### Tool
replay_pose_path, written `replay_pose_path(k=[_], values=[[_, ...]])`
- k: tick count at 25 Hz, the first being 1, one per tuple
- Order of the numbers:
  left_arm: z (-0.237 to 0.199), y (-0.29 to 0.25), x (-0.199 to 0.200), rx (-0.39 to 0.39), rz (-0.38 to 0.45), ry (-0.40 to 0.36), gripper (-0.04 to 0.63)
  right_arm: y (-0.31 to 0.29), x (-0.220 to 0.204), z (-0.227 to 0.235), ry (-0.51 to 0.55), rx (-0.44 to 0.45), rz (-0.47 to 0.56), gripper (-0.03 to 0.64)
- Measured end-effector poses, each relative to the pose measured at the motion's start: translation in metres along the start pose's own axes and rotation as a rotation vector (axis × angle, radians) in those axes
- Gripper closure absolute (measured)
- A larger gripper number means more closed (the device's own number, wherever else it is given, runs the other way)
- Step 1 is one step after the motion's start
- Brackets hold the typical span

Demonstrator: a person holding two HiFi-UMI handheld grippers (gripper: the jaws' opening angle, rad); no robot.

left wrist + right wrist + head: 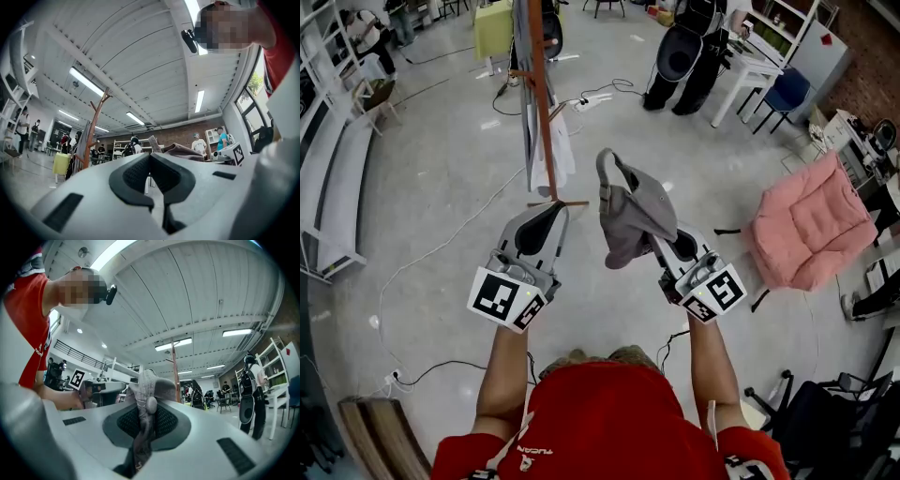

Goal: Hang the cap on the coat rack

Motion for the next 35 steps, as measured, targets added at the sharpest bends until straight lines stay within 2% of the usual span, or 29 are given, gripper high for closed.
replay_pose_path(k=[3,7,9,15,19,27,35], values=[[-0.018,0.001,0.002,0.013,-0.002,-0.003,0.586,-0.014,-0.003,0.004,0.001,-0.002,-0.015,0.578],[-0.081,-0.022,-0.019,0.036,-0.004,0.009,0.586,-0.065,-0.035,0.039,-0.009,-0.001,-0.041,0.578],[-0.097,-0.034,-0.025,0.058,-0.004,0.010,0.586,-0.078,-0.043,0.058,-0.015,0.007,-0.042,0.578],[-0.120,-0.079,-0.051,0.132,-0.006,-0.014,0.586,-0.099,-0.076,0.124,-0.029,0.060,-0.037,0.578],[-0.140,-0.122,-0.077,0.213,-0.018,-0.034,0.586,-0.117,-0.107,0.182,-0.032,0.123,-0.050,0.578],[-0.183,-0.218,-0.107,0.376,-0.029,-0.047,0.586,-0.161,-0.137,0.299,-0.060,0.241,-0.074,0.578],[-0.204,-0.268,-0.138,0.479,-0.034,-0.054,0.586,-0.189,-0.184,0.371,-0.093,0.310,-0.150,0.578]])
Point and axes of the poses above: the fingertips, and each gripper's own axes: y backward along the fingers, z to its right, x out of its top, the point moved 4 cm from there along y, backward along the fingers, and after that the axes turned 14 degrees about x, right-handed, at the moved point
